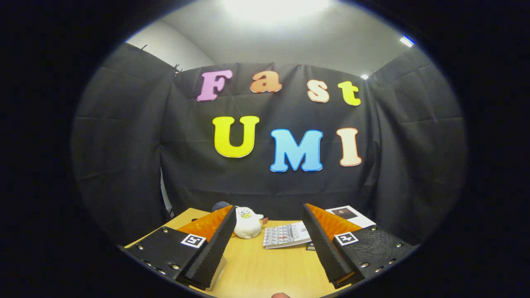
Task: Open the storage box then place both shoes into the box .Put the left shoe in first, then the right shoe, with the right side of both shoes facing outward in a uniform manner.
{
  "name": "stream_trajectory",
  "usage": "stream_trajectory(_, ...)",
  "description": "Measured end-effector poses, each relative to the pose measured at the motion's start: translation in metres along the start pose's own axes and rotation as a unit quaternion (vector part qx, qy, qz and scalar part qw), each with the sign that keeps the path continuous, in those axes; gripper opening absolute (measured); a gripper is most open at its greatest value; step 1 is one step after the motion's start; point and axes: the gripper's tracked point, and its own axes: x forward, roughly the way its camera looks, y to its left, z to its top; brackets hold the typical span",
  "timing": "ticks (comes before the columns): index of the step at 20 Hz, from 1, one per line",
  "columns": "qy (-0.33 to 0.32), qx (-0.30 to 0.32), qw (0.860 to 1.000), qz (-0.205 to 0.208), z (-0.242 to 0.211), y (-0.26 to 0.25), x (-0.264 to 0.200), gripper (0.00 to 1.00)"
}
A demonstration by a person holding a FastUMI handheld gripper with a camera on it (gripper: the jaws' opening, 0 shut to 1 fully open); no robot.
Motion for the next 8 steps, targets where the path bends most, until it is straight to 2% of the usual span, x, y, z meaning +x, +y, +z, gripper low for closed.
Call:
stream_trajectory(3, -0.035, 0.004, 0.999, -0.011, 0.013, -0.016, -0.006, 0.97)
stream_trajectory(8, -0.047, 0.034, 0.998, -0.023, 0.017, -0.032, -0.008, 0.97)
